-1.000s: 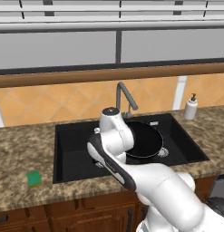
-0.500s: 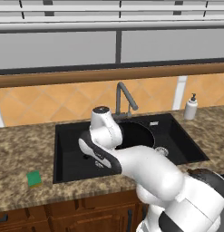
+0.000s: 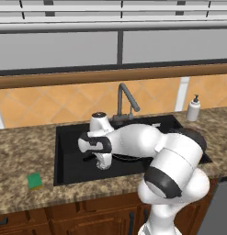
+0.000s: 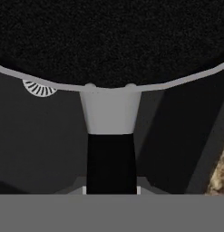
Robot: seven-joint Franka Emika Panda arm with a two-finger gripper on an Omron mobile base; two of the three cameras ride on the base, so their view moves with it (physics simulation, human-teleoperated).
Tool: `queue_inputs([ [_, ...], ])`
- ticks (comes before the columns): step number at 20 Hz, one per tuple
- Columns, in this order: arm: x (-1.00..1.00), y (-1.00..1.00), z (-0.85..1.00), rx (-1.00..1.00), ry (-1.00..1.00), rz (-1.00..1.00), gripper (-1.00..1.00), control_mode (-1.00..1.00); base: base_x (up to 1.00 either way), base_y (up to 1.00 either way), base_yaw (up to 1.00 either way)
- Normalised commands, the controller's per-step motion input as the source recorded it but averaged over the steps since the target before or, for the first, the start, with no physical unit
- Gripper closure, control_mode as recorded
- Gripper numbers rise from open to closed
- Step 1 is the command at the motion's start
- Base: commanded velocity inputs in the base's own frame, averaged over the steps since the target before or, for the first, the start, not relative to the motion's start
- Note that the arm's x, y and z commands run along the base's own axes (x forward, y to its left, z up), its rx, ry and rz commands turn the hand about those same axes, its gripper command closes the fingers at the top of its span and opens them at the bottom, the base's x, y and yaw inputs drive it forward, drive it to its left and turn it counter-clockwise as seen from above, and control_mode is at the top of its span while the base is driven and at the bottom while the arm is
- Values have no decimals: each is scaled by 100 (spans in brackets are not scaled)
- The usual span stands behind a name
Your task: Pick the pan and sponge and place them into the sink. Then turn on the water.
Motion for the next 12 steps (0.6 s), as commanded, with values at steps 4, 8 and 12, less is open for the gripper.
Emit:
queue_inputs([
  [4, 63, 42, -28, -4, 1, 0, 100, -100, 0, 0, 0],
  [8, 62, 38, -33, -3, 8, 0, 100, -100, 0, 0, 0],
  [12, 58, 36, -41, -5, 9, 0, 100, -100, 0, 0, 0],
])
